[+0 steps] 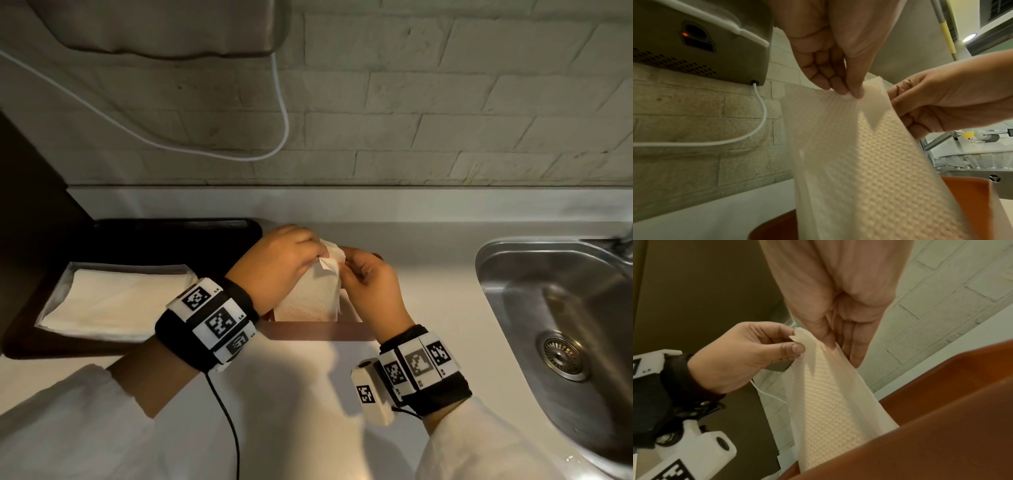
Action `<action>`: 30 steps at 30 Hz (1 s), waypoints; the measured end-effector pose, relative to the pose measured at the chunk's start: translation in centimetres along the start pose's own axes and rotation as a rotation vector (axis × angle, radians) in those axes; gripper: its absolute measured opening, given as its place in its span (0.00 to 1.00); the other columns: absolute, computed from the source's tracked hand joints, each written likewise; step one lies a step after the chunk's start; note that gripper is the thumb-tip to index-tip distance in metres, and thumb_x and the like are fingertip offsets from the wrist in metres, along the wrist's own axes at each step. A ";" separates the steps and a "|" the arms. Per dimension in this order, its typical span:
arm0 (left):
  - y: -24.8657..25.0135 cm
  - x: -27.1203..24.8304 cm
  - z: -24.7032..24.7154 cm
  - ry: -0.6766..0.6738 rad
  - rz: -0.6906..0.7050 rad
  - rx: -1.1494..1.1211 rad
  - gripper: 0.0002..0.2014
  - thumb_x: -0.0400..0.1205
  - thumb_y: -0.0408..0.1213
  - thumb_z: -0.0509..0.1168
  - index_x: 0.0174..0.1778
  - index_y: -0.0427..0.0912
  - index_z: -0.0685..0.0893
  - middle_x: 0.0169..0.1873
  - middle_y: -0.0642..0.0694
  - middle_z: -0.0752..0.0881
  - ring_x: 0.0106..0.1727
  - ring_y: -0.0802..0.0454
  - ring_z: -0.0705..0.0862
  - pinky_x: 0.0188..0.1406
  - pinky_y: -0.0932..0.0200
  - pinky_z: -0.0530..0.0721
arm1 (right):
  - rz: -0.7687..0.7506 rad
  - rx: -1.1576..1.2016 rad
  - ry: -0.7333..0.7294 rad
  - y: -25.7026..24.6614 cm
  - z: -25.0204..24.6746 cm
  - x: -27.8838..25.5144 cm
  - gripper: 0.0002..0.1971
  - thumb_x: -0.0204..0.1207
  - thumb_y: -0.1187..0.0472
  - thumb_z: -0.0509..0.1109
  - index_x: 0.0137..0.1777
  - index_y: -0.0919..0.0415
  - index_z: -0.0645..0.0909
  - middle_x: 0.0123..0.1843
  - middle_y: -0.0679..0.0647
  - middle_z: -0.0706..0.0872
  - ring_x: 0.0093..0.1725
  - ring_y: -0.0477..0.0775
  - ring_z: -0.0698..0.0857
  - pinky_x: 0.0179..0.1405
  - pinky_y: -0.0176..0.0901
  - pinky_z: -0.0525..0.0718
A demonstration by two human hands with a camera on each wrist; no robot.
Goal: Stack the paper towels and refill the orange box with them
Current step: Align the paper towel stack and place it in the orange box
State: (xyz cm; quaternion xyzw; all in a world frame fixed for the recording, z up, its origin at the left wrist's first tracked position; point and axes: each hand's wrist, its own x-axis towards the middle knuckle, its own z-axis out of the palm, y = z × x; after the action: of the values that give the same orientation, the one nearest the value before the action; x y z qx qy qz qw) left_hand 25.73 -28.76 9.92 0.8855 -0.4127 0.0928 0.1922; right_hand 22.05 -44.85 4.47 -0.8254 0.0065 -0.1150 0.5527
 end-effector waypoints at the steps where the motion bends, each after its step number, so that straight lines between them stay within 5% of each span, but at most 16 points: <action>1: 0.0 0.2 -0.1 -0.010 0.000 -0.006 0.17 0.76 0.41 0.54 0.45 0.39 0.88 0.38 0.41 0.88 0.42 0.43 0.85 0.46 0.60 0.77 | -0.010 -0.008 -0.003 0.1 0.1 -0.1 0.12 0.77 0.65 0.65 0.58 0.57 0.83 0.44 0.50 0.88 0.44 0.43 0.85 0.44 0.29 0.81; 8: 0.0 0.5 0.4 0.024 0.025 0.003 0.12 0.75 0.30 0.68 0.55 0.39 0.85 0.43 0.41 0.88 0.46 0.43 0.86 0.50 0.56 0.76 | -0.037 0.023 -0.037 0.2 0.1 -0.3 0.10 0.77 0.65 0.65 0.54 0.56 0.84 0.38 0.39 0.85 0.39 0.37 0.84 0.40 0.26 0.79; 14: -0.4 0.5 0.7 0.005 0.055 0.008 0.15 0.76 0.40 0.57 0.50 0.42 0.86 0.38 0.45 0.87 0.42 0.46 0.85 0.47 0.61 0.77 | -0.076 -0.024 -0.046 -0.1 0.0 -0.4 0.11 0.77 0.67 0.64 0.55 0.58 0.84 0.36 0.35 0.82 0.38 0.29 0.82 0.38 0.20 0.76; 20: -0.8 0.2 1.3 0.062 0.060 -0.038 0.12 0.77 0.40 0.58 0.47 0.41 0.86 0.40 0.45 0.88 0.44 0.50 0.83 0.50 0.62 0.73 | -0.040 -0.003 -0.074 -0.1 -0.2 -0.6 0.13 0.77 0.67 0.65 0.59 0.58 0.83 0.43 0.43 0.85 0.43 0.34 0.83 0.43 0.20 0.78; 25: -1.2 -0.2 1.6 0.142 0.098 -0.023 0.10 0.78 0.39 0.61 0.46 0.41 0.86 0.39 0.45 0.88 0.45 0.56 0.76 0.47 0.60 0.75 | 0.088 0.261 -0.128 -0.8 -0.6 -0.8 0.16 0.78 0.73 0.58 0.54 0.55 0.84 0.45 0.46 0.87 0.47 0.44 0.85 0.50 0.34 0.84; 30: -1.4 -0.6 2.0 0.178 0.131 0.003 0.10 0.78 0.39 0.62 0.45 0.41 0.87 0.39 0.45 0.89 0.45 0.53 0.76 0.45 0.57 0.78 | 0.169 0.389 -0.168 -1.6 -1.3 -0.3 0.11 0.80 0.66 0.61 0.47 0.57 0.85 0.40 0.52 0.89 0.44 0.50 0.87 0.50 0.42 0.86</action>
State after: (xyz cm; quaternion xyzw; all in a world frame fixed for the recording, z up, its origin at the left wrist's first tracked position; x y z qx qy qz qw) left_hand 26.38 -28.35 7.55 0.8453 -0.4506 0.1841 0.2201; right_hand 21.29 -45.37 6.32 -0.7063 0.0073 0.0016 0.7079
